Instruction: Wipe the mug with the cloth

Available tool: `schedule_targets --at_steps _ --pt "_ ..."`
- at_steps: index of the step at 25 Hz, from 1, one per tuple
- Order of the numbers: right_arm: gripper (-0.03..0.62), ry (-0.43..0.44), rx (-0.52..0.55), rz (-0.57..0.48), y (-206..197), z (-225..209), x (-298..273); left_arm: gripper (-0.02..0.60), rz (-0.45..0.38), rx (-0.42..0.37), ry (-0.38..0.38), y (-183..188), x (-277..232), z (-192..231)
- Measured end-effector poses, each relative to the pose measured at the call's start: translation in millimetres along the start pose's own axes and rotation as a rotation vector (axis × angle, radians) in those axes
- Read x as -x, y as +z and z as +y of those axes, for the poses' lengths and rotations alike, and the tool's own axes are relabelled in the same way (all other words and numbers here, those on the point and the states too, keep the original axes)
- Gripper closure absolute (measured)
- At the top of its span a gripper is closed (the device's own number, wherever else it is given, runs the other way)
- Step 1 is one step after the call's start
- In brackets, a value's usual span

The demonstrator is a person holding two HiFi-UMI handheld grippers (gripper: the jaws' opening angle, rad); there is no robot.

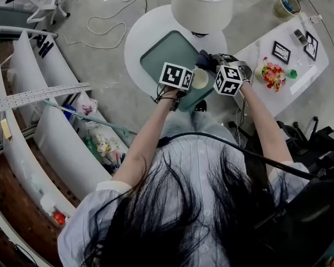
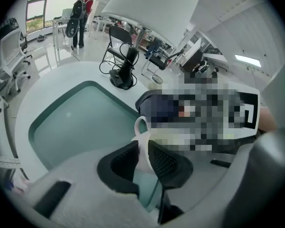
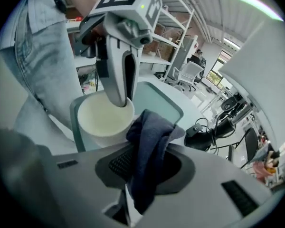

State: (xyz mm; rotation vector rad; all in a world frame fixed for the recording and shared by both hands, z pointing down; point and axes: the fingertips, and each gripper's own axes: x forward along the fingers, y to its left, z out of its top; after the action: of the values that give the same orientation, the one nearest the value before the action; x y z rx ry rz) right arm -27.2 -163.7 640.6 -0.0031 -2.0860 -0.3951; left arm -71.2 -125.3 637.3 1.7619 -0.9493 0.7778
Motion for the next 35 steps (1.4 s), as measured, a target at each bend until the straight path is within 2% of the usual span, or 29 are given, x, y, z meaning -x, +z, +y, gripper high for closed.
schedule_targets --at_steps 2,7,15,19,27,33,35 --pt "0.500 -0.017 0.008 0.017 -4 3 2 0.512 -0.020 0.006 0.034 2 1 5" --pt "0.500 -0.066 -0.100 0.019 -11 12 11 0.528 -0.036 -0.027 0.110 5 2 9" --pt "0.500 -0.156 -0.351 0.032 -18 31 24 0.528 -0.062 -0.058 0.189 2 1 4" --pt "0.500 -0.194 -0.495 0.025 -23 43 30 0.528 -0.083 -0.041 0.200 -3 -10 2" --pt "0.500 -0.225 -0.634 0.020 -24 62 43 0.527 -0.134 0.090 0.243 -3 0 5" --pt "0.500 -0.232 -0.714 -0.012 -18 69 50 0.526 -0.206 0.330 0.247 -5 8 9" --pt "0.500 -0.227 -0.726 -0.012 -18 71 49 0.526 -0.210 0.321 0.247 -5 8 9"
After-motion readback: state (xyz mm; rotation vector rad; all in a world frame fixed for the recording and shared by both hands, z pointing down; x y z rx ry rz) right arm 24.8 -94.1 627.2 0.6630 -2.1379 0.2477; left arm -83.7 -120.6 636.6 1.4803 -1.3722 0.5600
